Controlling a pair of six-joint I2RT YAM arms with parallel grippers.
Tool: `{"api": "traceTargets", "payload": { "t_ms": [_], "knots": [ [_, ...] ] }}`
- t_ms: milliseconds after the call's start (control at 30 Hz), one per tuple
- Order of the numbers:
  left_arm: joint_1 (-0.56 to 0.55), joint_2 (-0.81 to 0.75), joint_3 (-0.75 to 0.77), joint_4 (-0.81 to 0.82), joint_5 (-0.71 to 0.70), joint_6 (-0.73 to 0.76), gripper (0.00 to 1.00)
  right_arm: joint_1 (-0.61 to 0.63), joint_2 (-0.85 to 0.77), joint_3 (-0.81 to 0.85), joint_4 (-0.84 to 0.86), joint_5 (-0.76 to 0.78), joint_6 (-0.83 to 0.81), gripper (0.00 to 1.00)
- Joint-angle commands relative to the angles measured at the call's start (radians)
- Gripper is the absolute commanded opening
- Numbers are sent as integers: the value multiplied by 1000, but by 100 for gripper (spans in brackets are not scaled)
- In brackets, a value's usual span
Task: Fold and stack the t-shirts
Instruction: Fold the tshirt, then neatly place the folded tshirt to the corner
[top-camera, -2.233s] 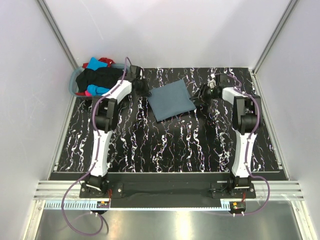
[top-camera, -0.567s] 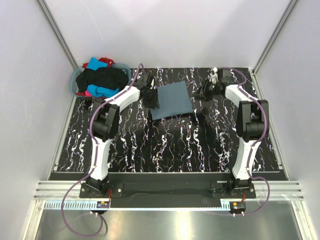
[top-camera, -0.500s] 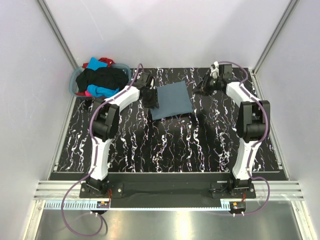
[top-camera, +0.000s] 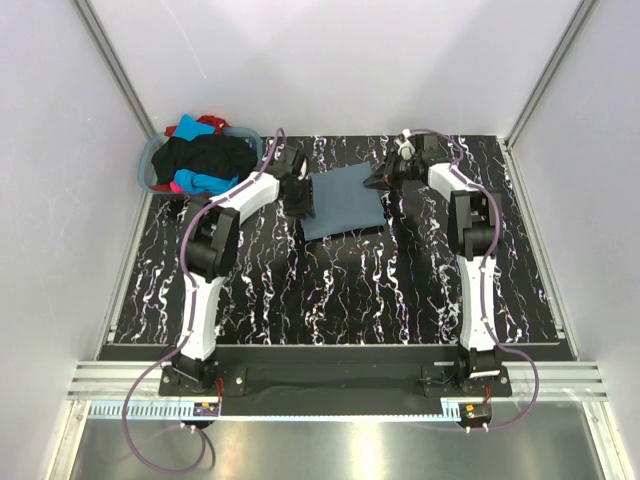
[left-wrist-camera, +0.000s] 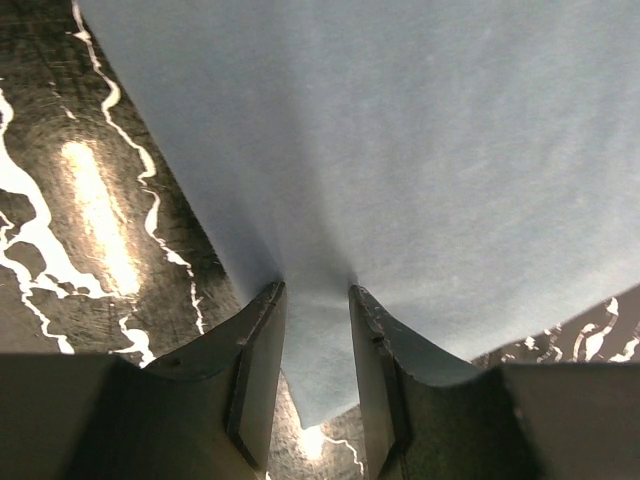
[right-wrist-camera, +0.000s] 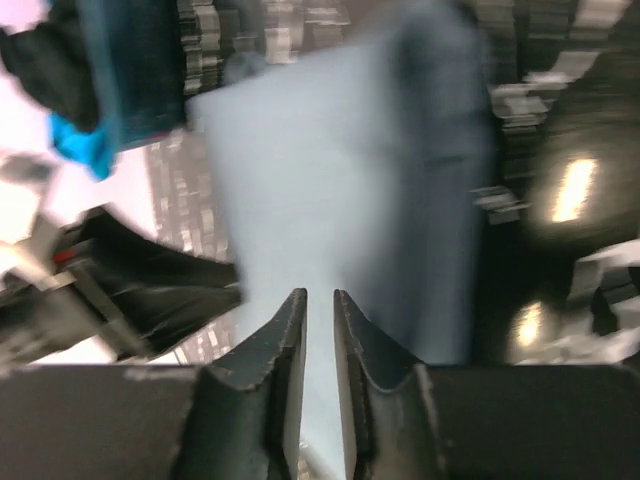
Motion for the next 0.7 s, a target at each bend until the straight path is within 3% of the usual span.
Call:
{"api": "traceTargets", "payload": {
  "t_ms": [0,200,367,533,667],
  "knots": [
    [8,17,8,4,-53,23,38,-30,82,85,3,-9,17,25],
    [19,-32,0,7,-27,26,38,-50,104,107,3,14,59,34],
    [18,-75,60,-5,25,29,39,-59,1,67,3,41,53,40],
    [19,-194,51,-39,44,19,40,-61,-56,64,-11,31,13,51],
    [19,-334,-26,-42,84,20,41,-59,-11,106,-63,37,-27,61]
  ]
}}
